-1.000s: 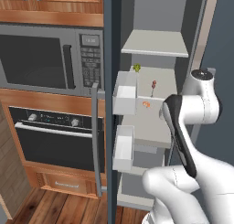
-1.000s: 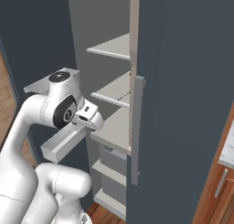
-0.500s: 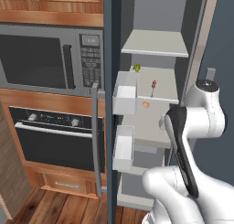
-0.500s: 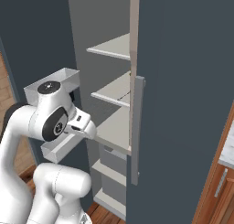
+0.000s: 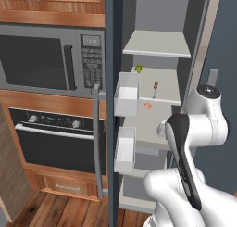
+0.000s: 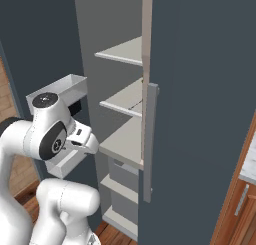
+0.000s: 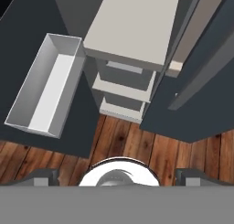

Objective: Store the kebab skewer in the freezer for long-term storage. Close the freezer door after placing the cooked food.

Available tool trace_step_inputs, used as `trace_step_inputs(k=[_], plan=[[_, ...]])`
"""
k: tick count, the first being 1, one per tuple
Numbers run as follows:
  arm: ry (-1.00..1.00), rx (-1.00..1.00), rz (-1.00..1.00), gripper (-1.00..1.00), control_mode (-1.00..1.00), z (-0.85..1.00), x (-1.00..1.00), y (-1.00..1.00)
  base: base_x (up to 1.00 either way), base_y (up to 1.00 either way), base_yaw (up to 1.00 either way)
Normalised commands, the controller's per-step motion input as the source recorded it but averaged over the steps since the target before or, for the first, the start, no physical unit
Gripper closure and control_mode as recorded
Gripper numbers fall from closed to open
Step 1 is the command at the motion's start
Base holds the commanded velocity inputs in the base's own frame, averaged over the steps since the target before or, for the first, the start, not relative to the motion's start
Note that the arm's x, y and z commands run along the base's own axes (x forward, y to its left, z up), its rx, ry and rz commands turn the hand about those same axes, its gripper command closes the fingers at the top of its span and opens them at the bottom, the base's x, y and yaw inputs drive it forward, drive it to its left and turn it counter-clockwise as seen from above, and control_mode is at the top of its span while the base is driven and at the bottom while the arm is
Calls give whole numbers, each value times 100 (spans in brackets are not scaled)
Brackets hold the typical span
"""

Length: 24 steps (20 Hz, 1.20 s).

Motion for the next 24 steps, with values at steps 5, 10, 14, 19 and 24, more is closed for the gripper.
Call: trace_step_inputs(k=[5,10,14,19,24], plan=[[3,0,0,-100,-100,-15,-1,0,0,0,0],[10,0,0,-100,-100,-23,0,0,0,0,0],[3,0,0,-100,-100,-12,0,0,0,0,0],[0,0,0,-100,-100,0,0,0,0,0,0],[0,0,0,-100,-100,0,0,0,0,0,0]])
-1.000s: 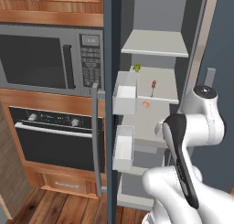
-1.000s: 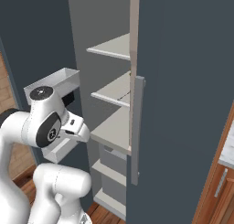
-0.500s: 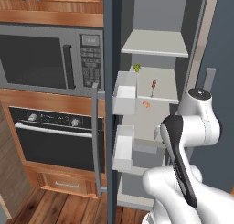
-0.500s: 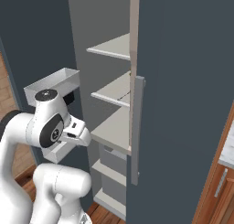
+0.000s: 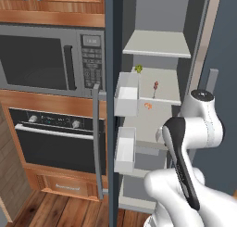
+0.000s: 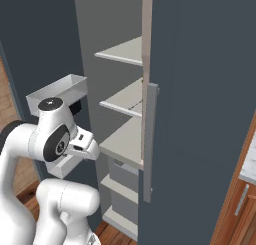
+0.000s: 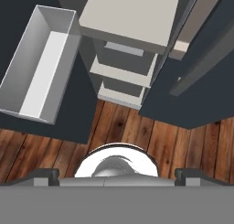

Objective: Store the kebab skewer in the freezer for long-term storage. Close the freezer door after placing the cooked food.

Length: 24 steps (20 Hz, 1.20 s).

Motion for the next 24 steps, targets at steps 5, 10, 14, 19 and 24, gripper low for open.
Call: trace_step_inputs(k=[5,10,14,19,24], plan=[[0,0,-8,-100,100,-4,-14,0,-12,0,-9],[0,0,0,-100,100,0,0,0,-28,0,-30],[0,0,0,-100,100,0,0,0,-23,3,-30],[0,0,0,-100,100,0,0,0,-20,10,-34],[0,0,0,-100,100,0,0,0,-1,17,-36]])
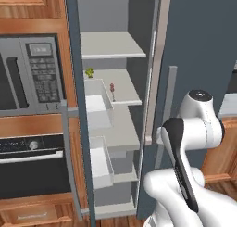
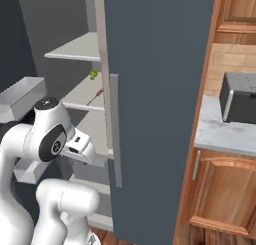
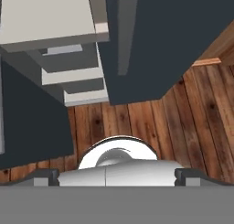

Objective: Store the kebab skewer in the freezer for long-term storage. Close the freezer door after placing the cooked food.

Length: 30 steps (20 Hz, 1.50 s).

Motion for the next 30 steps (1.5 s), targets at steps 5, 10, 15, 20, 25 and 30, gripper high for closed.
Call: trace_step_inputs(k=[5,10,15,20,25,30], plan=[[0,0,0,-100,100,0,0,0,-7,40,-33],[0,0,0,-100,100,0,0,0,-5,59,-17],[0,0,0,-100,100,0,0,0,-40,2,0],[0,0,0,-100,100,0,0,0,-38,0,0],[0,0,0,-100,100,0,0,0,-39,0,0],[0,0,0,-100,100,0,0,0,-45,0,0]])
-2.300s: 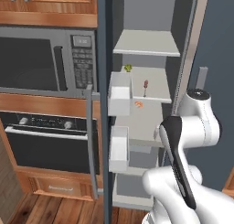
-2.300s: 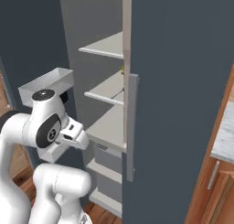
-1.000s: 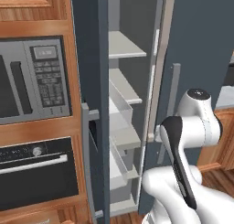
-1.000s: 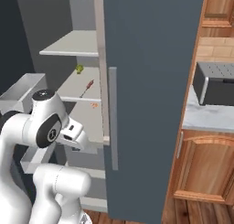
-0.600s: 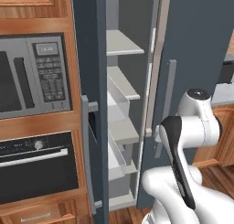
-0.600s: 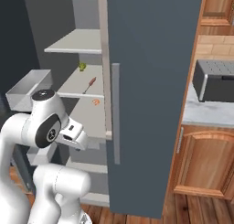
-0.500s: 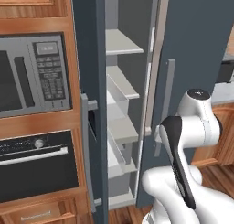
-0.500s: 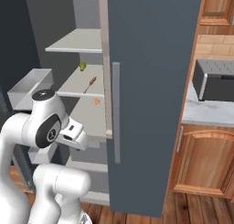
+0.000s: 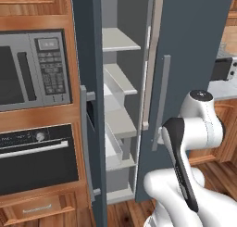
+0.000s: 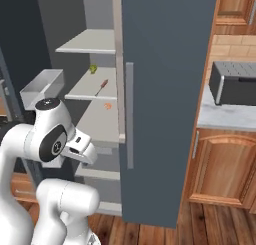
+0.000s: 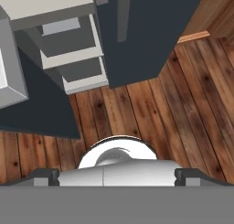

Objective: Store the kebab skewer in the freezer for long-term storage. Close the freezer door after placing the cooked food.

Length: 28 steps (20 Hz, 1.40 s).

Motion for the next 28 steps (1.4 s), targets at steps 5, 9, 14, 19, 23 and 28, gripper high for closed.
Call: trace_step_inputs(k=[5,9,14,19,23,28], plan=[[0,0,0,-100,100,0,0,0,-32,5,5],[0,0,0,-100,100,0,0,0,-33,12,10],[0,0,0,-100,100,0,0,0,-37,16,9],[0,0,0,-100,100,0,0,0,-35,15,6],[0,0,0,-100,100,0,0,0,-4,9,0],[0,-2,-8,-100,-100,0,6,40,0,0,0]])
